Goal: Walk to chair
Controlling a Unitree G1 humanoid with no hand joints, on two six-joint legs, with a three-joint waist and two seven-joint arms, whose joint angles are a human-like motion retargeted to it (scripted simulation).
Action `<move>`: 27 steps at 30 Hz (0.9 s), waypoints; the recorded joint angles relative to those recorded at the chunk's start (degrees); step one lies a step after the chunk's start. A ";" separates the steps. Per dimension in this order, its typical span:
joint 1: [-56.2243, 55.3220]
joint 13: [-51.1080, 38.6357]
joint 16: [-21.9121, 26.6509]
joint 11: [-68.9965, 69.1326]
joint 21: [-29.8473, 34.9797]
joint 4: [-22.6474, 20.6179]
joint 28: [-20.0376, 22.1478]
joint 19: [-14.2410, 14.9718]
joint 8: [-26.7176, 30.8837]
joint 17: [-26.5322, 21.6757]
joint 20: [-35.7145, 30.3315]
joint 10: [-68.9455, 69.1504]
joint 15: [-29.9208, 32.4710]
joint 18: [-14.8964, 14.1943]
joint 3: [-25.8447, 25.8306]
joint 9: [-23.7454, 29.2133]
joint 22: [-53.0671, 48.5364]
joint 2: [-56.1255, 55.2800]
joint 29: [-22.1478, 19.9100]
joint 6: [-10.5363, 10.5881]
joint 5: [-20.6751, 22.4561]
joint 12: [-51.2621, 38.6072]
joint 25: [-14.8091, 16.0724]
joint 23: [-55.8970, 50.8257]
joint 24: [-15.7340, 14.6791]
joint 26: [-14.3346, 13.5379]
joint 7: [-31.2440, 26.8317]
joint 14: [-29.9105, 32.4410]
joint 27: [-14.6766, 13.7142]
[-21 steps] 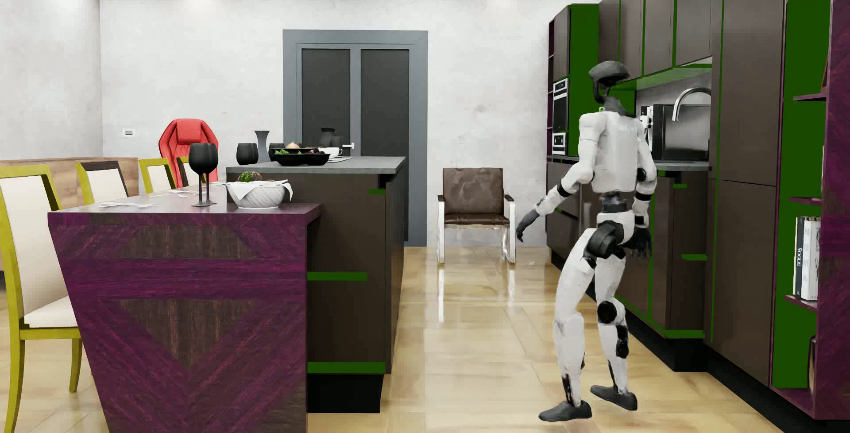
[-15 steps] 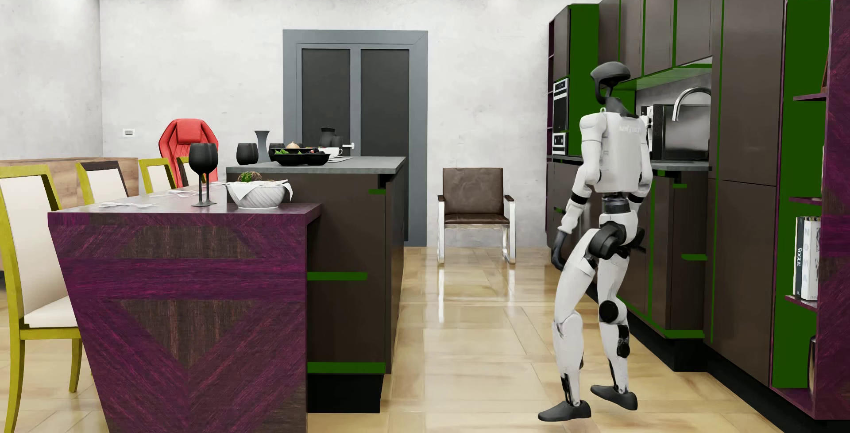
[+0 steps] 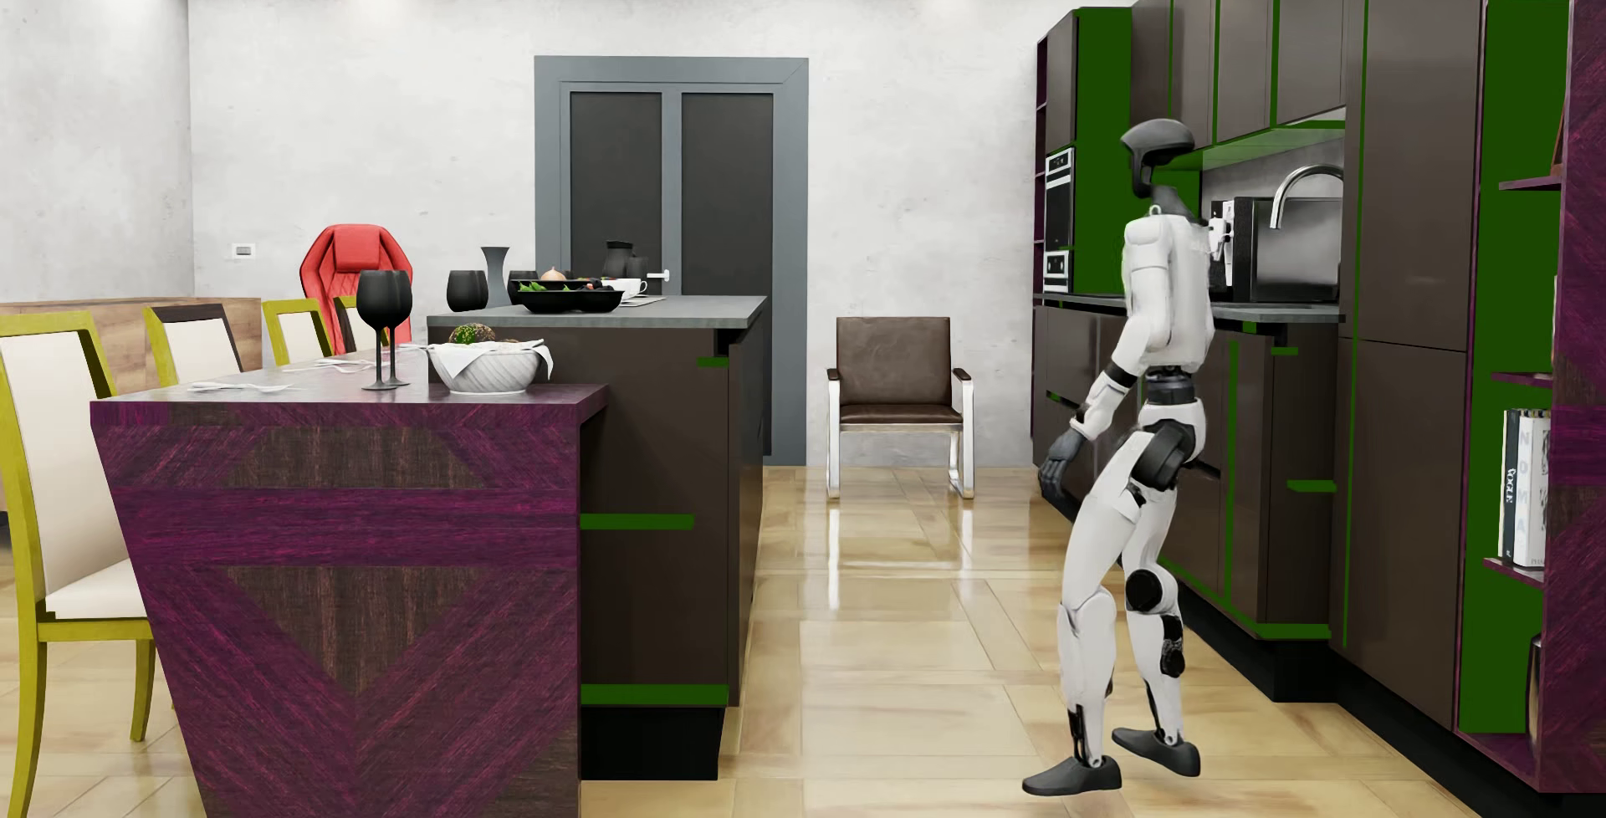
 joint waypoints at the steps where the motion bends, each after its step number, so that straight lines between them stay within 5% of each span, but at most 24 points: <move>1: -0.05 -0.11 -0.25 0.20 0.82 -0.34 -0.72 -0.05 -0.60 -0.03 -0.64 0.00 -0.61 -0.11 0.00 0.00 -0.92 0.31 0.27 -0.20 -0.18 -0.48 -0.48 -0.21 0.91 -0.31 -0.66 0.11 -0.29; 5: -0.03 -0.83 -0.47 0.30 2.67 -0.57 1.71 -0.58 -1.52 0.69 -1.99 0.43 -2.66 -0.81 -0.31 -0.26 -0.34 1.28 1.85 -1.06 -0.12 -0.99 -1.54 -2.59 6.05 0.16 -1.93 0.53 -1.00; 8: -0.22 0.44 -0.32 0.24 2.31 -0.04 3.47 -0.98 -1.20 1.20 -0.67 0.56 -4.14 -1.97 -0.67 -0.55 1.10 1.19 4.07 -1.75 0.51 -0.76 -0.96 -5.44 5.76 0.51 -2.13 0.95 -1.54; 13: 0.21 7.43 -1.76 -1.40 1.64 1.18 11.01 -1.63 0.48 1.16 1.32 -1.36 -4.63 -5.61 -1.66 -1.25 -1.76 0.73 0.77 -3.14 2.42 -3.84 1.86 -9.45 2.04 -0.89 -1.39 2.97 -1.13; 16: -0.64 11.08 -2.33 -1.09 1.19 3.22 0.48 -2.22 3.56 1.40 0.70 -0.09 -5.56 -6.06 -2.18 -1.64 -4.50 -0.51 -0.10 -4.16 4.17 -7.64 2.44 -8.67 -1.69 0.10 -2.21 4.99 -0.91; 18: -4.82 12.82 -1.47 -0.61 -0.16 3.37 -5.09 -3.91 6.93 1.95 -1.37 5.95 -6.19 3.39 -1.61 -1.52 -6.50 -1.16 -2.13 -4.88 5.75 -9.73 3.45 -8.20 0.00 -0.07 -10.08 4.96 -2.57; 19: -8.28 13.44 -1.20 -0.38 -1.23 1.47 -6.13 -4.48 8.79 2.30 -2.22 11.96 -6.53 5.97 -1.00 -1.35 -6.86 -1.30 -3.77 -5.27 6.40 -10.27 4.57 -8.17 1.27 -0.43 -16.60 3.00 -3.66; 20: -12.38 13.67 -1.08 -0.13 -2.03 -2.86 -6.57 -4.96 10.74 2.37 -2.75 19.51 -6.89 4.50 -0.30 -1.14 -6.78 -1.32 -5.30 -5.69 6.83 -10.32 5.69 -8.28 2.48 -0.59 -24.29 0.63 -4.66; 22: -19.48 12.51 -1.02 -0.03 -1.66 -14.29 -6.78 -6.63 14.61 0.91 -2.29 32.96 -7.27 -2.58 0.82 -0.91 -6.22 -0.99 -6.88 -6.22 7.74 -8.45 6.72 -8.77 3.90 -0.25 -34.69 -2.05 -6.40; 23: -22.54 11.08 -0.96 -0.25 -0.49 -19.89 -6.59 -7.43 16.50 -0.53 -1.33 36.95 -7.46 -4.82 1.23 -0.85 -5.95 -0.50 -6.99 -6.33 8.41 -6.50 6.58 -9.16 3.96 -0.04 -36.57 -3.07 -7.19; 27: -31.69 0.91 -0.11 -1.19 7.65 -28.85 -6.66 -9.60 25.37 -7.12 2.93 27.92 -9.27 -11.08 3.40 -0.34 -3.38 3.17 -6.79 -6.08 12.28 5.17 4.46 -11.88 2.68 1.18 -29.50 -3.32 -10.21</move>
